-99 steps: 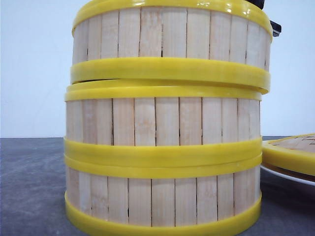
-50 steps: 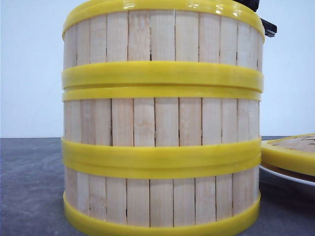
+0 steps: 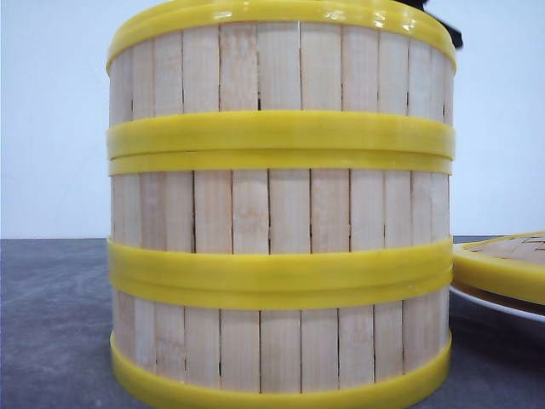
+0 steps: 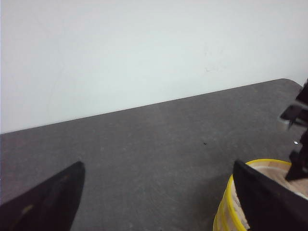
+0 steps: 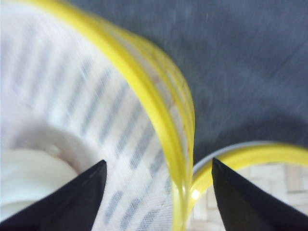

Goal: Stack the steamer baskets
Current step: 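Lower the basket onto the stack and open the right gripper, then grasp the woven bamboo lid's center hub with the right gripper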

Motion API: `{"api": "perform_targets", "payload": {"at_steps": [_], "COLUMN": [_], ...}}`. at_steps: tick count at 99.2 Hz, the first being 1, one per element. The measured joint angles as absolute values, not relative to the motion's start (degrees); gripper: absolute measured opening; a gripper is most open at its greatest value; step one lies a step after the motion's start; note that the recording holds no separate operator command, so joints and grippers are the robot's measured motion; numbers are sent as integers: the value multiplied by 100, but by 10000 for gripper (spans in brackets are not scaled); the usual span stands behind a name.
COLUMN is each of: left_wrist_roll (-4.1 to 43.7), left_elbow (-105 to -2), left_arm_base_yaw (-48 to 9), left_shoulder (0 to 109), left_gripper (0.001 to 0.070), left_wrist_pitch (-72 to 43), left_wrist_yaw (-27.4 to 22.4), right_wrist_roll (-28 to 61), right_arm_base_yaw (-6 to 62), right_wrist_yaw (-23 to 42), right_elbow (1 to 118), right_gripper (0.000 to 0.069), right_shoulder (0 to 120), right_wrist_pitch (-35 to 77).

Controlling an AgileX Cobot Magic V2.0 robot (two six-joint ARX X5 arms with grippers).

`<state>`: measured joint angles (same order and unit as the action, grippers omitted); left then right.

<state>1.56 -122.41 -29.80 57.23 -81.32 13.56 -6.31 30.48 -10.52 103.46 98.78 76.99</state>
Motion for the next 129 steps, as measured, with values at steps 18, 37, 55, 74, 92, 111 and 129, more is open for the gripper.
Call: {"api": "perform_targets", "payload": {"at_steps": [18, 37, 55, 74, 92, 111, 129], "left_wrist_roll": [154, 152, 148, 148, 148, 148, 148], "left_elbow": [-12241, -12241, -12241, -12241, -12241, -12241, -12241], "left_arm_base_yaw": [-2980, -2980, -2980, -2980, -2980, -2980, -2980], "left_shoulder": [5725, 5725, 5725, 5728, 5732, 5736, 5736], "left_gripper": [587, 587, 587, 587, 587, 587, 587], "left_wrist_pitch": [-8132, -8132, -8132, -8130, -8112, -8106, -8103], "left_wrist_yaw": [1356, 1356, 1356, 1356, 1358, 1356, 1356], "right_wrist_roll": [-504, -425, -410, -327, -320, -362, -436], "right_arm_base_yaw": [2738, 2119, 1354, 1074, 1090, 1219, 1278], "right_wrist_yaw": [-604, 307, 349, 305, -56, -178, -193], "right_elbow": [11104, 10361, 8742, 7116, 5964, 5468, 5446], "right_gripper": [428, 428, 428, 407, 404, 404, 364], "right_shoulder": [9751, 9021, 8090, 7542, 7540, 7467, 7465], "right_wrist_pitch": [7728, 7734, 7690, 7153, 6560, 5900, 5784]}}
